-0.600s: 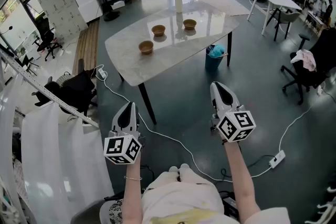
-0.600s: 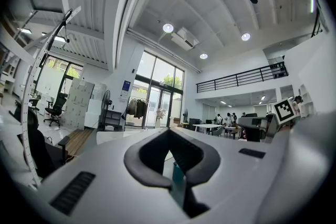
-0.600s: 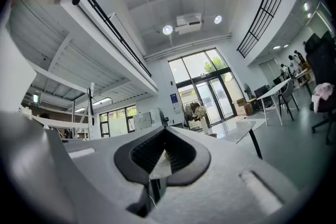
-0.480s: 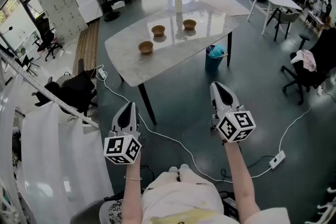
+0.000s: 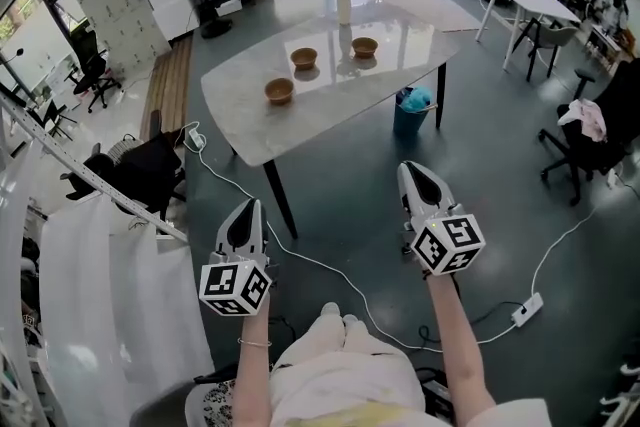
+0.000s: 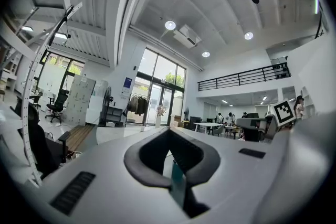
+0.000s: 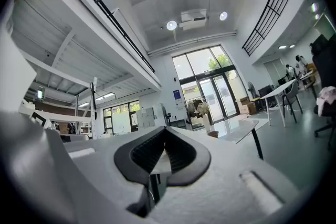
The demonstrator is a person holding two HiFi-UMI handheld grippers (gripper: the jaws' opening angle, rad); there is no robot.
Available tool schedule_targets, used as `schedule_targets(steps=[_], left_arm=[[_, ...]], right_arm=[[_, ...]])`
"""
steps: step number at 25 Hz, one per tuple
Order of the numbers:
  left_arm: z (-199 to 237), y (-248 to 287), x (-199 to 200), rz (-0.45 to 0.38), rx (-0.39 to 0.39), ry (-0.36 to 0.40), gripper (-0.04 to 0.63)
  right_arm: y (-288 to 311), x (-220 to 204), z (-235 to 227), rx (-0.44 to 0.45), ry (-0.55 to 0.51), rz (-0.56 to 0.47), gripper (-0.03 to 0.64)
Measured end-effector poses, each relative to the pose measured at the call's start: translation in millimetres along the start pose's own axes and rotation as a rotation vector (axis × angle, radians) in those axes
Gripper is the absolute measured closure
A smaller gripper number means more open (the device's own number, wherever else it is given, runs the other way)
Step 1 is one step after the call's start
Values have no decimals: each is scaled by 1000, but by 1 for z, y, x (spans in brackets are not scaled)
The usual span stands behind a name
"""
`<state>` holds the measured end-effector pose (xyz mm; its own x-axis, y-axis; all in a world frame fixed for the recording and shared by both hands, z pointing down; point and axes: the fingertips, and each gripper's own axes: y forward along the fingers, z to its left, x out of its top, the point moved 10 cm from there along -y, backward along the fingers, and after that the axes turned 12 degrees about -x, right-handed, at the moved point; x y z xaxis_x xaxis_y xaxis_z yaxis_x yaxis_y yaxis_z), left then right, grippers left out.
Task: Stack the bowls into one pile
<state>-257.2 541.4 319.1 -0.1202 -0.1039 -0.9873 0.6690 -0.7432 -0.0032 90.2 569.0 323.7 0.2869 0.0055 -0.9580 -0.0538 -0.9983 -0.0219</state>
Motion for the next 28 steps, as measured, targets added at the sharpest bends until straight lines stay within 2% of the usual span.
schedule_targets(steps=[12,28], left_arm=[[35,38,-10,25,5,-32,595],[145,158,-3,30,-4,-82,595]], right_arm=[[59,-16,-4,35,20,62,575],[218,-28,-15,8,43,74,505]])
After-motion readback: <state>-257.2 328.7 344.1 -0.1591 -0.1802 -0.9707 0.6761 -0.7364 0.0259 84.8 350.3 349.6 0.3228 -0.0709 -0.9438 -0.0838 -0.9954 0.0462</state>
